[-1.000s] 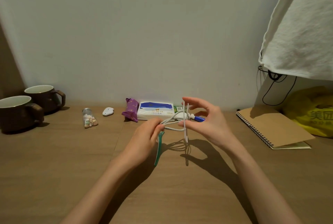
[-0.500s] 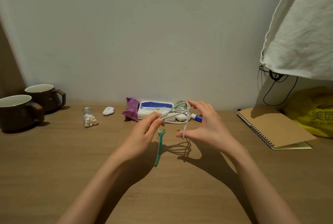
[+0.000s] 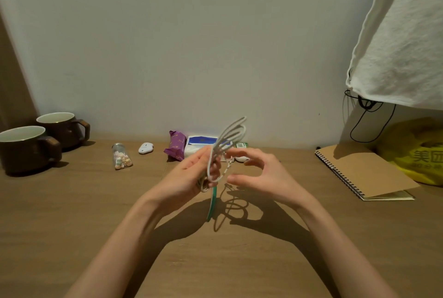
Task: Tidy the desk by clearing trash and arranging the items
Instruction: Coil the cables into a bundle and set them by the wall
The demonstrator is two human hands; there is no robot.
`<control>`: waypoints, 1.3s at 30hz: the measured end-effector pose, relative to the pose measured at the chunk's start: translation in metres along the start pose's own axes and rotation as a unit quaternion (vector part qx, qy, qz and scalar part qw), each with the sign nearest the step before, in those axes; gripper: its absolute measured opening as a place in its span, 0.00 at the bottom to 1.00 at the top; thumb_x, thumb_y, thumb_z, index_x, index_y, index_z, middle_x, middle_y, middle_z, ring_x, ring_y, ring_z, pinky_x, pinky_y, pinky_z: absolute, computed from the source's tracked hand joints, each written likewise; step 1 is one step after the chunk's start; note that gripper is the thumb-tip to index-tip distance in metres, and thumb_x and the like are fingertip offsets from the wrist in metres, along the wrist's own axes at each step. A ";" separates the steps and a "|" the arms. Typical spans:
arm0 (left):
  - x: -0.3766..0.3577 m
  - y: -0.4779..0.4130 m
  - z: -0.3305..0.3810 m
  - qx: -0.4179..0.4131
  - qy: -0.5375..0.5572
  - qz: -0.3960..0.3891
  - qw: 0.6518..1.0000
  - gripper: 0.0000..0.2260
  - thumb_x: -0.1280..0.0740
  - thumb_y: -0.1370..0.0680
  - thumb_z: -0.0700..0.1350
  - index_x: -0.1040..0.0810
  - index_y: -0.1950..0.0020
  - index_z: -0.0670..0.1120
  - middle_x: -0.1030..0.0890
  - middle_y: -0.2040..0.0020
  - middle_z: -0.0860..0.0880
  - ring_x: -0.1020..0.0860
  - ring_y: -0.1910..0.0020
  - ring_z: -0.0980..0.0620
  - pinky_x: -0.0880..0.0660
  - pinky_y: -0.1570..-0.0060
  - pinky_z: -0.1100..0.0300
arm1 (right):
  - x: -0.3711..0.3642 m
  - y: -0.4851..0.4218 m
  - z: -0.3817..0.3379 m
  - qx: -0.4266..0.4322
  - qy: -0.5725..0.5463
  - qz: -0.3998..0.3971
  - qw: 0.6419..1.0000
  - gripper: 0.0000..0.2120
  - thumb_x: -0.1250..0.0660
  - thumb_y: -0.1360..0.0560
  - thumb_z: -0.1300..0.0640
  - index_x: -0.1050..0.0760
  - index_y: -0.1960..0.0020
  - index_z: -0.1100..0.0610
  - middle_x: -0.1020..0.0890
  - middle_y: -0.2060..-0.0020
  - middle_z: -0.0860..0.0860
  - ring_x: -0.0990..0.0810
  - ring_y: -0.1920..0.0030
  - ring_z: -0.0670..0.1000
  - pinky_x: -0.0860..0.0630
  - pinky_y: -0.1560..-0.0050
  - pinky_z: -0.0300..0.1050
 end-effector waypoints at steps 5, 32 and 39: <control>0.015 -0.001 0.011 -0.021 0.146 0.030 0.989 0.11 0.45 0.19 0.48 0.27 0.54 0.45 0.35 0.68 0.50 0.35 0.71 0.56 0.32 0.70 0.66 | 0.003 0.000 0.003 0.014 0.157 0.088 0.984 0.11 0.23 0.35 0.49 0.18 0.54 0.48 0.20 0.58 0.40 0.24 0.52 0.40 0.28 0.50 0.36; 0.079 0.000 -0.016 -0.006 0.078 0.315 0.946 0.11 0.46 0.18 0.47 0.30 0.56 0.44 0.34 0.69 0.51 0.35 0.73 0.57 0.35 0.75 0.67 | 0.004 -0.003 0.017 -0.062 -0.108 0.007 0.992 0.09 0.39 0.20 0.58 0.22 0.45 0.58 0.24 0.65 0.48 0.25 0.67 0.43 0.25 0.63 0.37; 0.070 -0.005 -0.025 0.044 0.184 0.297 0.936 0.03 0.41 0.22 0.35 0.29 0.53 0.40 0.34 0.69 0.48 0.35 0.72 0.56 0.35 0.76 0.66 | 0.017 -0.001 0.012 -0.048 -0.191 0.106 0.975 0.05 0.28 0.28 0.62 0.18 0.53 0.58 0.15 0.56 0.54 0.15 0.58 0.51 0.19 0.57 0.39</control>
Point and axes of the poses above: each hand's wrist, its own y-axis away from the middle knuckle, its own x-axis out of the back of the hand, z = x × y, the point moved 8 cm from there along -y, towards the middle knuckle
